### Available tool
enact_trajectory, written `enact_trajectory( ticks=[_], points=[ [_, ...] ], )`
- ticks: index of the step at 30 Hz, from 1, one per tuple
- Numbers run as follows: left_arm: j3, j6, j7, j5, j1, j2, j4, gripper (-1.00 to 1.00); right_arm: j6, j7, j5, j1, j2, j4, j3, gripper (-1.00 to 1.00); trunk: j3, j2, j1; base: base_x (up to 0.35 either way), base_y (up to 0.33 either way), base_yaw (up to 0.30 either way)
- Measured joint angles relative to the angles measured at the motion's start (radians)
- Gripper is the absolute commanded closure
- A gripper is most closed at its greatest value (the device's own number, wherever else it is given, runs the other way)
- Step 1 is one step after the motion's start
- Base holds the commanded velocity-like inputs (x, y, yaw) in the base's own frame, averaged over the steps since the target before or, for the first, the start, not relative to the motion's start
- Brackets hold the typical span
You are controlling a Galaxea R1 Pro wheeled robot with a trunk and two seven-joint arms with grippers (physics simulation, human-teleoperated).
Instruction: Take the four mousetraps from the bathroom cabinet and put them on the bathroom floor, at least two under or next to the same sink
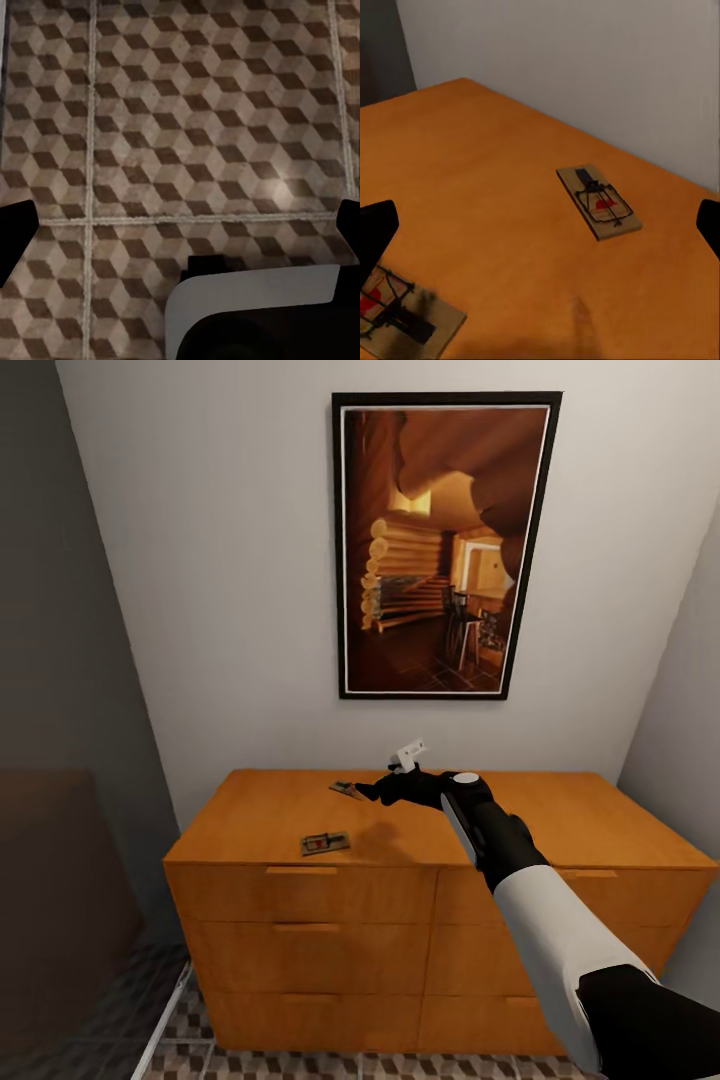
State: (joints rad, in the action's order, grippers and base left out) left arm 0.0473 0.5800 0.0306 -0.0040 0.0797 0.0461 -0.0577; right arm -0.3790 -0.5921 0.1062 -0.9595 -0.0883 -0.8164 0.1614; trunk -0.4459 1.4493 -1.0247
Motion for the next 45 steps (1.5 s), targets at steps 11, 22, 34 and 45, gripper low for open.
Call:
enact_trajectory(
  ticks=[11, 22, 34, 45],
  points=[
    [0.0, 0.0, 0.0, 0.0, 0.0, 0.0, 0.0, -1.0, 0.0, 0.001, 0.0, 0.0, 0.0, 0.0, 0.0, -1.0, 0.0, 0.0, 0.0, 0.106, 0.043, 0.0],
    [0.0, 0.0, 0.0, 0.0, 0.0, 0.0, 0.0, -1.0, 0.0, 0.001, 0.0, 0.0, 0.0, 0.0, 0.0, -1.0, 0.0, 0.0, 0.0, 0.131, 0.002, 0.0],
    [0.0, 0.0, 0.0, 0.0, 0.0, 0.0, 0.0, -1.0, 0.0, 0.002, 0.001, 0.0, -0.003, 0.034, 0.004, -1.0, 0.0, 0.0, 0.0, 0.3, 0.0, 0.0],
    [0.0, 0.0, 0.0, 0.0, 0.0, 0.0, 0.0, -1.0, 0.0, 0.001, 0.001, 0.0, -0.002, 0.043, 0.008, -1.0, 0.0, 0.0, 0.0, 0.069, 0.0, 0.0]
  ],
)
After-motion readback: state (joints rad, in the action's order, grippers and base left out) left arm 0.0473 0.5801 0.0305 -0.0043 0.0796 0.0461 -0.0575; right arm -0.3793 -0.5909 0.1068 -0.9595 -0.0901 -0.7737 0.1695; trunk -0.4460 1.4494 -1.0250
